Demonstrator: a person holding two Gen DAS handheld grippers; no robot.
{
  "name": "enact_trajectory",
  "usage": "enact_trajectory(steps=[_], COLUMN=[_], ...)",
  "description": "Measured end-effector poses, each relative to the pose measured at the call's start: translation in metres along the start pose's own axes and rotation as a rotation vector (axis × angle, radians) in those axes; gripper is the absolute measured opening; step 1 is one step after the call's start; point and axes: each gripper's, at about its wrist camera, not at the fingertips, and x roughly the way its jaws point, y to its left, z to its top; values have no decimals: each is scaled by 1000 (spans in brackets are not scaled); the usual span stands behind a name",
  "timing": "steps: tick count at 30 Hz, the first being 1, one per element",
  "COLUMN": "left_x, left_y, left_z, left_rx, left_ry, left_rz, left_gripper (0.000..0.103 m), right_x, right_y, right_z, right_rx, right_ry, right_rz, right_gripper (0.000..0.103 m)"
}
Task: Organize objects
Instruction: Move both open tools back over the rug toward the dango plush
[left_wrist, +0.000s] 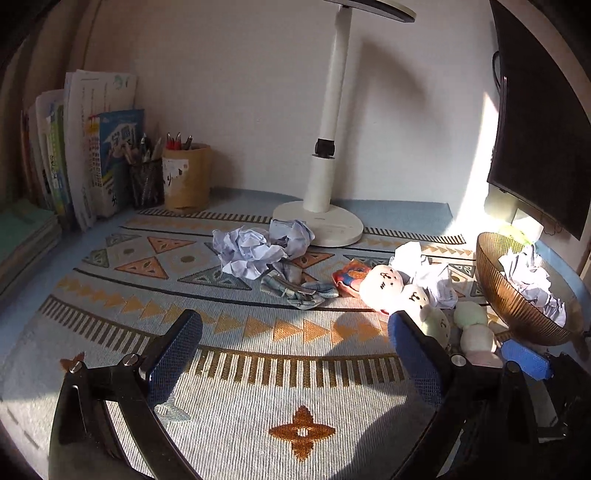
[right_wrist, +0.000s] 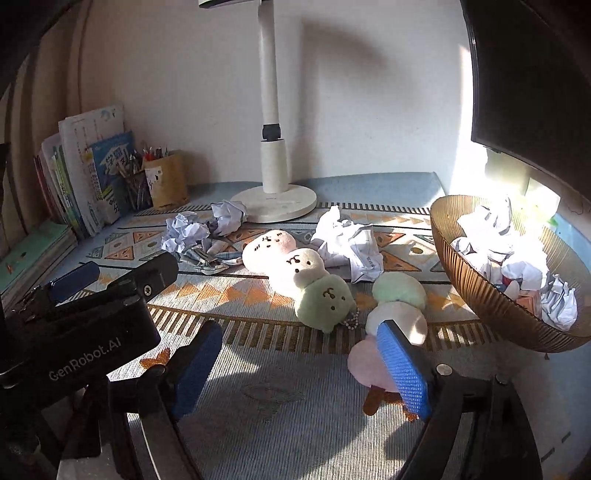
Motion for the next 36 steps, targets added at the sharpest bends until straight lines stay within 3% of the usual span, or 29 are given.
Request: enact_trajectory(steps=[36], left_x=[6], left_y=[9], left_z=[1], left_rx=[-53], left_ry=[35], left_rz=[-19], left_gripper=[101], right_x=[7], right_y=[5], right_z=[-1], right_rx=[-17], right_ry=[36], right_rz=[9], right_gripper=[87])
